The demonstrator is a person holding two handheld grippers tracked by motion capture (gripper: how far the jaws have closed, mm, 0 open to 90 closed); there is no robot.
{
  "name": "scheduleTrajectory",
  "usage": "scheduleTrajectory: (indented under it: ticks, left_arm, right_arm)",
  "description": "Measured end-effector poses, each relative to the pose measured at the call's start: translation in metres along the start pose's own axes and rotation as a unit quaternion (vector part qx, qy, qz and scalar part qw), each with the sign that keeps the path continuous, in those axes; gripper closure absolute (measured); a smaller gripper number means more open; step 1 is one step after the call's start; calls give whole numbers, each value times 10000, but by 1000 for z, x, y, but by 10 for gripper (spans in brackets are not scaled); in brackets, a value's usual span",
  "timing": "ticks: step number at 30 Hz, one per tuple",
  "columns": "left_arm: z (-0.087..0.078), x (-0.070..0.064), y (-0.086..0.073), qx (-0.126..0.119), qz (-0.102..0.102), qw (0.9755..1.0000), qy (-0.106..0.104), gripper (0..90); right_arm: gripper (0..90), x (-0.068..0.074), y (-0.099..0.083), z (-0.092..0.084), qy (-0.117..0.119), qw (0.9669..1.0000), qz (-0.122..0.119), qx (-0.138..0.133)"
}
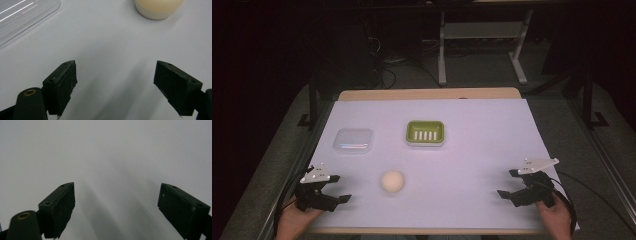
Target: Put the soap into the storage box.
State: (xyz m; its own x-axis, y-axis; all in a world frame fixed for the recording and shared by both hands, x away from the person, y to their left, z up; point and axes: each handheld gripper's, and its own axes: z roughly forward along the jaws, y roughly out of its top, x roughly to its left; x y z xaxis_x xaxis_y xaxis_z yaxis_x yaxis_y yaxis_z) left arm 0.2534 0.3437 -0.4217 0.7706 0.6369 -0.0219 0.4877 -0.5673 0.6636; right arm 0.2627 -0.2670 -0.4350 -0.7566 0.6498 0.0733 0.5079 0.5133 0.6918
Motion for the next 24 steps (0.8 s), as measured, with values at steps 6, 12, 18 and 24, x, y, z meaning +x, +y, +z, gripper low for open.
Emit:
scheduleTrajectory:
  ticks: [6, 12, 18, 24]
  left_arm:
    - [0, -4, 3, -4, 155, 9999, -7, 181]
    - [5, -8, 7, 71, 198, 9997, -84, 179]
    - [7, -13, 13, 108, 297, 9994, -126, 173]
    - [11, -17, 17, 188, 328, 9991, -172, 163]
  right_arm:
    - [136, 1, 1, 1, 5, 10000, -20, 31]
    - [136, 2, 2, 1, 32, 10000, -41, 41]
    - [136, 3, 2, 3, 42, 9999, -65, 64]
    - [136, 3, 3, 3, 52, 9999, -96, 48]
